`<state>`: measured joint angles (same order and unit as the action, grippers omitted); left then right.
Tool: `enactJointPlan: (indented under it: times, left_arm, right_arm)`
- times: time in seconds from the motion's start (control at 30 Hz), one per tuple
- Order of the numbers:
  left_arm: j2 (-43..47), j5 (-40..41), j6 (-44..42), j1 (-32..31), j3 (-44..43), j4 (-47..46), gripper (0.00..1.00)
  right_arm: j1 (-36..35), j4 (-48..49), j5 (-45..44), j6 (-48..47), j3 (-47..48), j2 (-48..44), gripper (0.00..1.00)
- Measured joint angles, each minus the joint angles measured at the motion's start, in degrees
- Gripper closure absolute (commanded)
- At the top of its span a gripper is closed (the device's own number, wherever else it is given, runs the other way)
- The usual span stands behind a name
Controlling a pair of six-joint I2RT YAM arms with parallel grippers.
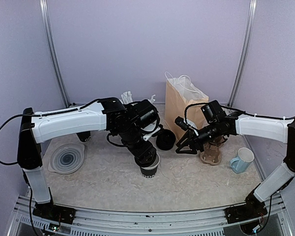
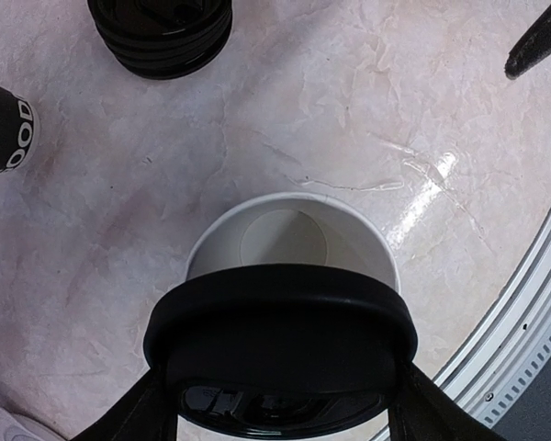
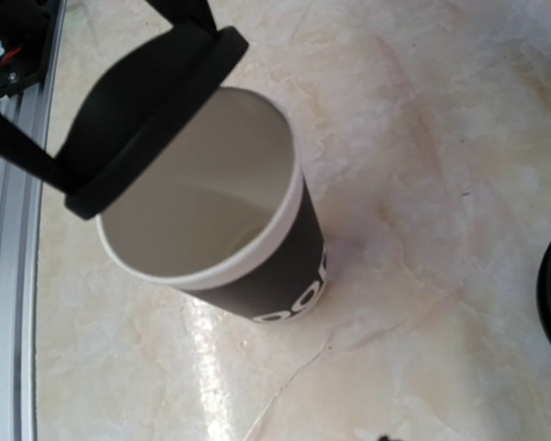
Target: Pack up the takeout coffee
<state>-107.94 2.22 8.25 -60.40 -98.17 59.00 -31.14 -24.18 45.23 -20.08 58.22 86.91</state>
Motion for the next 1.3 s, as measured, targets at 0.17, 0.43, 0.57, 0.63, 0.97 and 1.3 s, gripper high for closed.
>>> enactJointPlan:
  times: [0.17,0.43,0.57,0.63,0.97,1.3]
  left_arm:
    - [-1.36,-0.24,-0.46,0.0,-1.64,-0.39,0.25]
    - [-3.39,-0.31,-0.83,0.0,-2.58,-1.49,0.25]
    - [-4.02,-0.37,-0.83,0.0,-2.67,-2.05,0.25]
    - [-4.22,-0.42,-0.81,0.0,-2.91,-2.01,0.25]
    - [-3.93,-0.33,-0.55,0.13,-5.18,0.31,0.25]
    - [-3.34,-0.76,-0.9,1.11,-5.27,1.18,0.25]
  right_arm:
    - [0.0,0.02,0.17,0.02,0.0,0.0,0.54]
    - [0.0,0.68,1.29,0.68,-1.49,0.76,0.58]
    - [-0.02,1.31,1.75,1.77,-1.81,3.02,0.65]
    - [-0.11,1.6,1.88,2.12,-1.81,4.46,0.67]
    - [-1.11,1.55,1.92,3.78,1.11,9.94,0.68]
    - [-2.58,1.29,2.05,4.52,4.76,12.7,0.65]
